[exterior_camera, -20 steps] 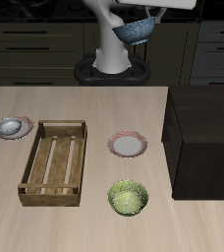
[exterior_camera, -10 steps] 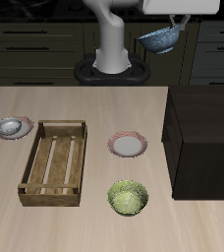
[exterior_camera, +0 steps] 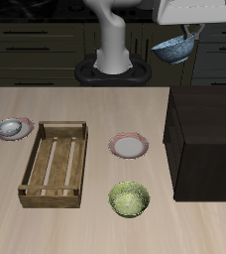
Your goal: Place the white bowl on the off-center plate and place the blue bowl on top of the wooden shelf
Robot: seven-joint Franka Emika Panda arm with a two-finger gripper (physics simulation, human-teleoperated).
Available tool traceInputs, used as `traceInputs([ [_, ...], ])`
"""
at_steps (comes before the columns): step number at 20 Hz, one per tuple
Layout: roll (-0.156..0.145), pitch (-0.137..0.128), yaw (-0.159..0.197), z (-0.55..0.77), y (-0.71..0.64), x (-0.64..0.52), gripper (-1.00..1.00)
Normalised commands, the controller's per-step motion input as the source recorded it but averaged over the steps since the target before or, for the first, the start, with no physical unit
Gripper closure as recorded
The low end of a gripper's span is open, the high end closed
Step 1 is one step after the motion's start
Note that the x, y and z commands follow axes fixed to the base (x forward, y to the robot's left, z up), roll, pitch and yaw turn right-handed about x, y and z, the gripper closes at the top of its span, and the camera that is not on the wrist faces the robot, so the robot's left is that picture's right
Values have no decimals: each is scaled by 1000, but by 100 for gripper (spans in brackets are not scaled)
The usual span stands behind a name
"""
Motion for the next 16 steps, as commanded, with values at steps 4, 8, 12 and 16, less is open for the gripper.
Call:
traceInputs([
  [4,27,11,2,-18,395,-29,100],
  [8,11,2,-9,-13,231,-15,100],
  [12,18,9,15,-59,182,29,100],
  [16,10,4,4,-49,112,60,100],
])
